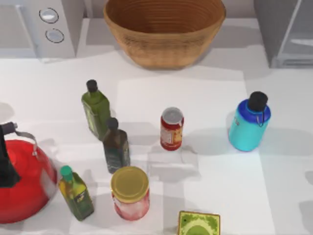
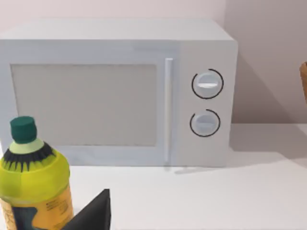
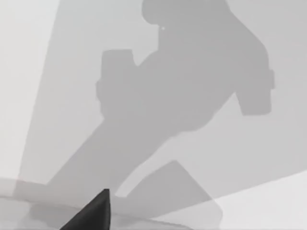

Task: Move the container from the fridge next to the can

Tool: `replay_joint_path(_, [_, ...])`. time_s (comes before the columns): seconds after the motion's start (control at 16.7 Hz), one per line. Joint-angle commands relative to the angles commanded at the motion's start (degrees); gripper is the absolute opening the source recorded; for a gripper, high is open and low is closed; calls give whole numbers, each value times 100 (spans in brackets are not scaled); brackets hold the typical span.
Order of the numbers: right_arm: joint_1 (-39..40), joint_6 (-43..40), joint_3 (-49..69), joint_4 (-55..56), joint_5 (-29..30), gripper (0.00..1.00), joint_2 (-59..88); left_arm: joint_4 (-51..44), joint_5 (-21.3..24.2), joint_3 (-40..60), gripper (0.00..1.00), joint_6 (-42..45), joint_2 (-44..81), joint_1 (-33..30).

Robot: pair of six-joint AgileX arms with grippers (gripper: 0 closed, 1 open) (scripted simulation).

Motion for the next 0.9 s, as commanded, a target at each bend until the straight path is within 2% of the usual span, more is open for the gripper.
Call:
replay_joint_path(0.6, [-4740,-5542,1677,95,-2512,100,5505,0,0,0,100,0,0,0])
replay_joint_path(0.9, [-6285,-7149,2078,358,-3250,100,7231,0,0,0,100,0,0,0])
